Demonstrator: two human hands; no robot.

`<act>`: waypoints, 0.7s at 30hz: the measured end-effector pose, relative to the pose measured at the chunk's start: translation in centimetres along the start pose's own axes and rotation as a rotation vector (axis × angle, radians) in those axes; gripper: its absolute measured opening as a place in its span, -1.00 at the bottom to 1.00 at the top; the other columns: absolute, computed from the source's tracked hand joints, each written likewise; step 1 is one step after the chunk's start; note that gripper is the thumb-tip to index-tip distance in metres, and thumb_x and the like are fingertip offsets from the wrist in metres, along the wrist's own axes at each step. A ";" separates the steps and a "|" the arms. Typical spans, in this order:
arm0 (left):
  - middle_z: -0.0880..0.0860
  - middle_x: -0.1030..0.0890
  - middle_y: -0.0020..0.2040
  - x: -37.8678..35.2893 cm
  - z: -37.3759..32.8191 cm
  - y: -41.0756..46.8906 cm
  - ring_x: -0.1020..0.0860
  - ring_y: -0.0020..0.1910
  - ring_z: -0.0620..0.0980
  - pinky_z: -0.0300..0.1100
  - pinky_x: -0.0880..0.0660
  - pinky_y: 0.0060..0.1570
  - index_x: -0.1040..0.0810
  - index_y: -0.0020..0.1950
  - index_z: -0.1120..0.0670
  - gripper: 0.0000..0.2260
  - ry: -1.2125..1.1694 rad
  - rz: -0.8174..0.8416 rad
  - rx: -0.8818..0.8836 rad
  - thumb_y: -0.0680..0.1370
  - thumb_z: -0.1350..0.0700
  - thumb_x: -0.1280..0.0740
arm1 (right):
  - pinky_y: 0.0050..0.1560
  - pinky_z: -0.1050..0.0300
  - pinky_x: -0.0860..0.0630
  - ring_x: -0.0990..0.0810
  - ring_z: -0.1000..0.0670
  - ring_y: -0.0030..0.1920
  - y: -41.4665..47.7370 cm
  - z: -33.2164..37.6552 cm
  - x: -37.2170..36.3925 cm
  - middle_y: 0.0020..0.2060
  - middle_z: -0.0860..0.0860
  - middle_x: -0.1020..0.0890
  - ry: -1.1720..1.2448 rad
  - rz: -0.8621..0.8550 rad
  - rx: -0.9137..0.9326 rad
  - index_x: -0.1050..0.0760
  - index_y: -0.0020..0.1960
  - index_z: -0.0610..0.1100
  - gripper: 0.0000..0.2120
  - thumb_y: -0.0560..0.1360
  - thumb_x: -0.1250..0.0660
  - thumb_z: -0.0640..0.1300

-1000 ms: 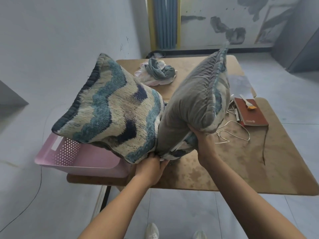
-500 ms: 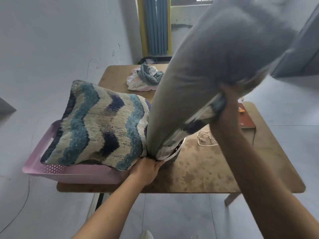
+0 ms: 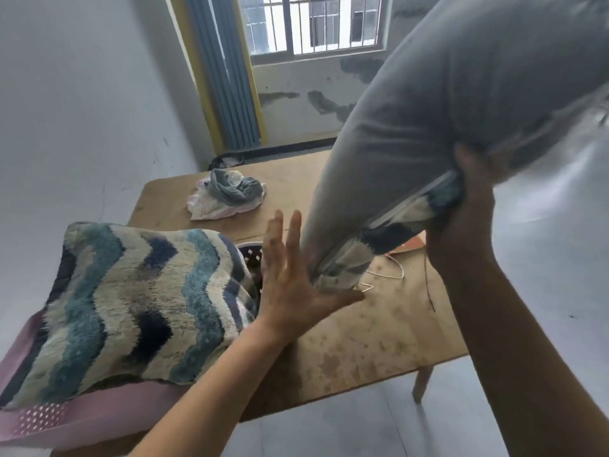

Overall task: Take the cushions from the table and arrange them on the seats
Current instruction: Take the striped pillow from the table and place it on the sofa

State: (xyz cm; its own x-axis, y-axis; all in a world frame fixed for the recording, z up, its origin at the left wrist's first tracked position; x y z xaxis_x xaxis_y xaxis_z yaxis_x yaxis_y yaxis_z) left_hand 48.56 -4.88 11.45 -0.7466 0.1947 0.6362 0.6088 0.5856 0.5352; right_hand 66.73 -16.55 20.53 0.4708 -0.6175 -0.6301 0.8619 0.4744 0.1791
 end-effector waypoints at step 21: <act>-0.17 -0.75 -0.25 -3.7 -11.4 -5.7 -0.71 -0.25 -0.26 -0.39 -0.59 -0.29 -0.54 0.08 -0.01 -0.85 -1.446 0.854 0.356 0.68 0.10 -0.18 | 0.34 -0.09 -0.49 -0.56 -0.03 0.28 -28.9 5.6 18.6 0.34 0.05 -0.54 -0.545 -0.827 0.010 -0.36 0.43 0.07 -0.10 0.25 -0.32 0.54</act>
State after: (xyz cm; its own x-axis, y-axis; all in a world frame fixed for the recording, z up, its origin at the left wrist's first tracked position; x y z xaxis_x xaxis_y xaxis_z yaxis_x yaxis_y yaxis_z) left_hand 50.95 -17.90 12.35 -0.0053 0.9010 -0.4339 0.9968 0.0395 0.0698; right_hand 51.67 -45.25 7.81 -0.2602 -0.9573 -0.1264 0.9586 -0.2404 -0.1526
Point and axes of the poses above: each hand's wrist, its own y-axis towards the middle knuckle, its own x-axis out of the back of the hand, z = x × y, the point moved 6 cm from there along y, towards the middle knuckle
